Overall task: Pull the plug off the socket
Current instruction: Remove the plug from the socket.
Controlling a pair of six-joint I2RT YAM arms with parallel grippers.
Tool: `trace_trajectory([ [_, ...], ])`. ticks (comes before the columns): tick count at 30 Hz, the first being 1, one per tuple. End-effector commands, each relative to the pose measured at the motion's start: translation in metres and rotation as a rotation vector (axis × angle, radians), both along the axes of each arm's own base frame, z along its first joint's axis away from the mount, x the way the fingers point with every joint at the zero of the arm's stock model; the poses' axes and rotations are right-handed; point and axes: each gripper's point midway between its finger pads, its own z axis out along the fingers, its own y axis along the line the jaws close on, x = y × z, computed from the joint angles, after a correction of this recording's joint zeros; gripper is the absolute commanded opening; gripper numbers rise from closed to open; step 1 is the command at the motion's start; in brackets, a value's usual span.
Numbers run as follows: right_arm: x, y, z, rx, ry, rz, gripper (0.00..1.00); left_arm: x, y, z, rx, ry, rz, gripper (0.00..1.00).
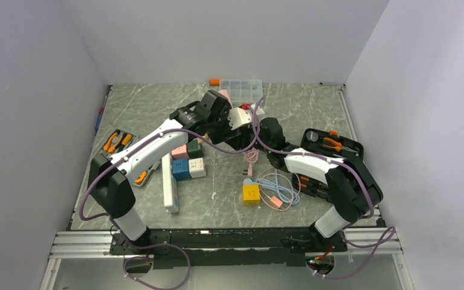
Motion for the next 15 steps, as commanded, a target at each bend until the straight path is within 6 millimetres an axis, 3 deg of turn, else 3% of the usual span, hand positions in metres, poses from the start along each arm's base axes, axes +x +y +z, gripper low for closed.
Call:
trace_trajectory([
  [1,0.046,-0.096,-0.054,-0.201,0.083,-0.415,0.00,-0.028,0.027,0.059,-0.047,-0.072,-0.012,0.00],
  [7,0.043,-0.112,-0.068,-0.180,0.126,-0.446,0.00,-0.039,0.037,0.047,-0.011,-0.044,-0.023,0.00],
  [15,0.041,-0.139,-0.085,-0.202,0.180,-0.527,0.00,-0.045,0.050,0.047,0.008,-0.035,-0.029,0.00],
])
